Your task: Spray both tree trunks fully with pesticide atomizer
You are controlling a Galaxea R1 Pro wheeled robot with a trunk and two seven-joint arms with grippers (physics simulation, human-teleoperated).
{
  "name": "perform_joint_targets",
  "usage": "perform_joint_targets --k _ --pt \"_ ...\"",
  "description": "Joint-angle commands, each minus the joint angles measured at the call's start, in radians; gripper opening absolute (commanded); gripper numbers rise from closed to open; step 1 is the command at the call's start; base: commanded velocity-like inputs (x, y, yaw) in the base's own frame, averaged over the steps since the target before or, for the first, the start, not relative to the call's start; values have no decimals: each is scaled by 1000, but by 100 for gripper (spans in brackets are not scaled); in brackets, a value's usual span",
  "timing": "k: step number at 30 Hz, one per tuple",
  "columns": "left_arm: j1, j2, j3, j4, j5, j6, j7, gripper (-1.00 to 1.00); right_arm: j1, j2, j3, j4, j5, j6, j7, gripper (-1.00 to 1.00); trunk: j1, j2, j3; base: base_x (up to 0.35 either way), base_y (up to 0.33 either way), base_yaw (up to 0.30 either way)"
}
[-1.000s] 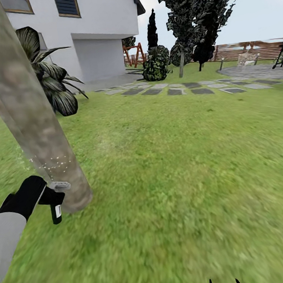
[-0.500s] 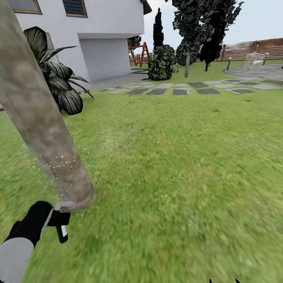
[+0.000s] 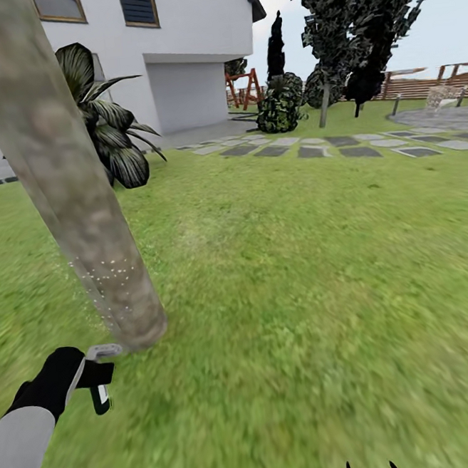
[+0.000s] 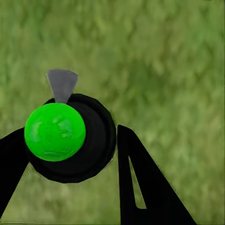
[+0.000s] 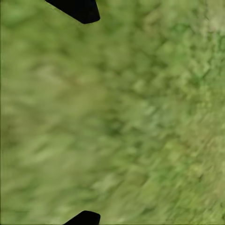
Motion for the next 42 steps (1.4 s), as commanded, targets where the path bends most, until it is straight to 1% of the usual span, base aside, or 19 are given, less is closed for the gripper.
perform_joint_targets --k 1,3,8,11,13,17,19,31,42 --pt "0 0 0 0 0 0 2 -100 0 0 0 0 0 0 0 100 0 0 0 125 0 273" --pt "0 0 0 0 1 0 4 -100 0 0 0 0 0 0 0 100 0 0 0 101 0 269" --pt "0 -2 0 3 3 -19 4 -100 0 0 -1 0 0 0 0 100 0 0 0 13 -1 41" --pt "0 -15 1 2 2 -43 4 -100 0 0 -1 0 0 0 0 100 0 0 0 76 -166 2" --pt "0 -18 2 1 2 -50 5 -100 0 0 -1 0 0 0 0 100 0 0 0 106 -231 0" --pt "0 -18 33 0 1 -53 4 -100 0 0 -1 0 0 0 0 100 0 0 0 95 -256 6" --pt "0 -17 40 0 1 -54 4 -100 0 0 -1 0 0 0 0 100 0 0 0 75 -266 164" --pt "0 -17 42 0 0 -53 4 -100 0 0 -1 0 0 0 0 100 0 0 0 108 -264 264" --pt "0 -17 42 -2 0 -53 4 -100 0 -2 -1 0 0 0 0 100 0 0 0 153 -247 15"
